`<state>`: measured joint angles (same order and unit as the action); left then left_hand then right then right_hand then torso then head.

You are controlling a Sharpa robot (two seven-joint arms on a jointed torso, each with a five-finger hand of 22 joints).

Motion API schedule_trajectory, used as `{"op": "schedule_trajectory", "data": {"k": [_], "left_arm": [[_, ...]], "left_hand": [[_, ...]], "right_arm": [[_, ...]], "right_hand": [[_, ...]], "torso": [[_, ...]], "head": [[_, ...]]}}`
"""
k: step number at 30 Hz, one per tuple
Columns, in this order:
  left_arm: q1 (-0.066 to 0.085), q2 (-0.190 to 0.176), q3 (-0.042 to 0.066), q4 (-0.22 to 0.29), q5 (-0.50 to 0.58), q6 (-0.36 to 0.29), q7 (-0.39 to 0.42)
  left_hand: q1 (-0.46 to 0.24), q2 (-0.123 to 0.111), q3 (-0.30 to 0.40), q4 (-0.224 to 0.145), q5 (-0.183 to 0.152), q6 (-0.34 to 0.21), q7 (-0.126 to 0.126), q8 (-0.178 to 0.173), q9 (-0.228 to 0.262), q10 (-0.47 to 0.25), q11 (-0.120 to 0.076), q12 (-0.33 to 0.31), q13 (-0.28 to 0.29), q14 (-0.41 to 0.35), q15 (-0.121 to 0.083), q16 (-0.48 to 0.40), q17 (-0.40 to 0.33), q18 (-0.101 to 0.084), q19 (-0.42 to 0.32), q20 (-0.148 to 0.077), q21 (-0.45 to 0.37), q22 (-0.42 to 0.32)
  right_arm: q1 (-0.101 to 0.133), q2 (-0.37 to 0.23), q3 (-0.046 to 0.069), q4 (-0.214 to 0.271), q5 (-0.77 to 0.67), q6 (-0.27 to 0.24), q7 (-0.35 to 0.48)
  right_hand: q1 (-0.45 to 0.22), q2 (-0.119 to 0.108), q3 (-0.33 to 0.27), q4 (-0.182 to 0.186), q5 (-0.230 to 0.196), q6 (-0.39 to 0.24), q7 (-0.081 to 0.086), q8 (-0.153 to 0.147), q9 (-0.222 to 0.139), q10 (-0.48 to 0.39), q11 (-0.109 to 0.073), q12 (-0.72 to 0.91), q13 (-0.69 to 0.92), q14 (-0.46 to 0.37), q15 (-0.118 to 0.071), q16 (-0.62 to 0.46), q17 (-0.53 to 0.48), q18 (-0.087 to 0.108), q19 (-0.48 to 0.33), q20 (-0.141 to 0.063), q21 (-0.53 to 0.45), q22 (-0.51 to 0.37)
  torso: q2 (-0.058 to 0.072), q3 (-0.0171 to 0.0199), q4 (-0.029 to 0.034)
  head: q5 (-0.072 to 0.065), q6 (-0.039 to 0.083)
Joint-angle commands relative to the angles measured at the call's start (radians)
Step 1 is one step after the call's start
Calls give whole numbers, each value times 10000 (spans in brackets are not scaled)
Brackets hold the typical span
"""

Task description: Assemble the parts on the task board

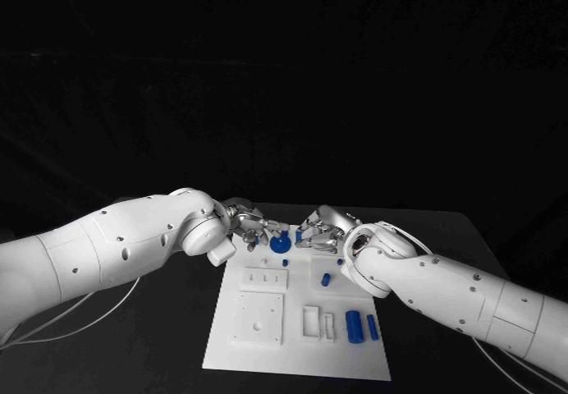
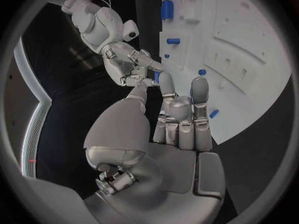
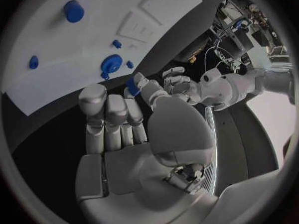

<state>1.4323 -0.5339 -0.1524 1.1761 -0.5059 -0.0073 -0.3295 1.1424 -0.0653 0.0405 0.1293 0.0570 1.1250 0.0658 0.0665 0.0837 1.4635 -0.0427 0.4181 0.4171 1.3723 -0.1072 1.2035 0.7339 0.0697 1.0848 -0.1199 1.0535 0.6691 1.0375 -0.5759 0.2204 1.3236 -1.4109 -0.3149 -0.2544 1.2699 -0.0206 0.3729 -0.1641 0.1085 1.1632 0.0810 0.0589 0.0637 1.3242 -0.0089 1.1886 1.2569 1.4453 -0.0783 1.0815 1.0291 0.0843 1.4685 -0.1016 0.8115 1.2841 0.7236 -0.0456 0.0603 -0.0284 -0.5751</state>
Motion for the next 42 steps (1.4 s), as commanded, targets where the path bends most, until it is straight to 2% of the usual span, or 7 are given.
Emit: {"op": "schedule_trajectory", "data": {"k": [1,15,20,21,24,29,42], "left_arm": [[18,70,4,-3,-322,155,-463],[10,254,-84,-69,-381,183,-942],[-4,293,-148,-86,-461,149,-1003],[-10,307,-157,-93,-469,145,-1012],[-30,350,-171,-117,-481,133,-1023],[-64,420,-180,-159,-489,101,-1016],[-108,458,-186,-226,-463,44,-939]], "left_hand": [[-86,-69,40,125,-62,46,-25,-6,-1,174,-1,-72,14,17,56,-76,-10,39,68,1,-68,59],[-150,-333,210,382,-64,484,-207,59,1413,101,-51,-186,91,-68,17,-220,-127,-41,142,-42,-615,746],[-146,-391,256,430,-65,458,-263,21,2730,99,-76,-195,102,-70,-2,-259,-145,-80,217,-67,-839,1006],[-146,-381,253,414,-70,348,-265,-31,3397,90,-79,-186,117,-71,-4,-271,-148,-101,251,-71,-970,1183],[-164,-373,246,415,-68,355,-289,-53,3765,87,-90,-177,123,-74,-15,-272,-145,-98,296,-82,-1064,1331],[-154,-356,237,371,-62,272,-287,-4,4170,62,-75,-178,117,-80,-3,-318,-218,-103,342,-60,-1393,1666],[-152,-293,232,346,-63,234,-280,-14,4144,43,-71,-174,111,-102,5,-331,-256,-117,433,-59,-1601,1960]], "right_arm": [[17,53,-37,53,-436,116,-332],[33,257,-121,269,-599,49,-503],[34,317,-124,304,-615,61,-530],[35,339,-125,307,-617,68,-535],[35,393,-126,308,-620,87,-542],[35,466,-142,318,-621,135,-547],[35,532,-272,310,-604,446,-517]], "right_hand": [[-65,-9,56,-20,27,-23,8,34,11,-28,32,-57,-12,21,-75,-12,-8,-47,556,-52,-22,-9],[-88,-44,67,10,38,-28,7,33,11,-25,30,-59,-21,15,-79,-29,-30,-42,553,-57,-49,-43],[-81,-59,70,18,29,-25,4,32,11,-22,24,-57,-24,19,-83,-24,-28,-38,553,-61,-57,-63],[-81,-59,70,18,29,-25,4,32,11,-22,24,-57,-24,19,-83,-24,-28,-38,553,-61,-57,-63],[-81,-59,70,18,29,-25,4,32,11,-22,24,-57,-24,19,-83,-24,-28,-38,553,-61,-57,-63],[-81,-59,70,18,29,-25,4,32,11,-22,24,-57,-24,19,-83,-24,-28,-38,553,-61,-57,-63],[-92,-43,41,55,25,3,-11,35,14,-31,14,-58,-28,13,-92,-43,-49,-34,552,-68,-63,-101]], "torso": [[8,-11,42],[17,-12,31],[18,-14,29],[20,-18,25],[23,-20,21],[31,-13,20],[16,-4,48]], "head": [[-36,-7],[16,1],[-3,-13],[-9,-12],[-12,-19],[-22,-31],[-37,-77]]}}
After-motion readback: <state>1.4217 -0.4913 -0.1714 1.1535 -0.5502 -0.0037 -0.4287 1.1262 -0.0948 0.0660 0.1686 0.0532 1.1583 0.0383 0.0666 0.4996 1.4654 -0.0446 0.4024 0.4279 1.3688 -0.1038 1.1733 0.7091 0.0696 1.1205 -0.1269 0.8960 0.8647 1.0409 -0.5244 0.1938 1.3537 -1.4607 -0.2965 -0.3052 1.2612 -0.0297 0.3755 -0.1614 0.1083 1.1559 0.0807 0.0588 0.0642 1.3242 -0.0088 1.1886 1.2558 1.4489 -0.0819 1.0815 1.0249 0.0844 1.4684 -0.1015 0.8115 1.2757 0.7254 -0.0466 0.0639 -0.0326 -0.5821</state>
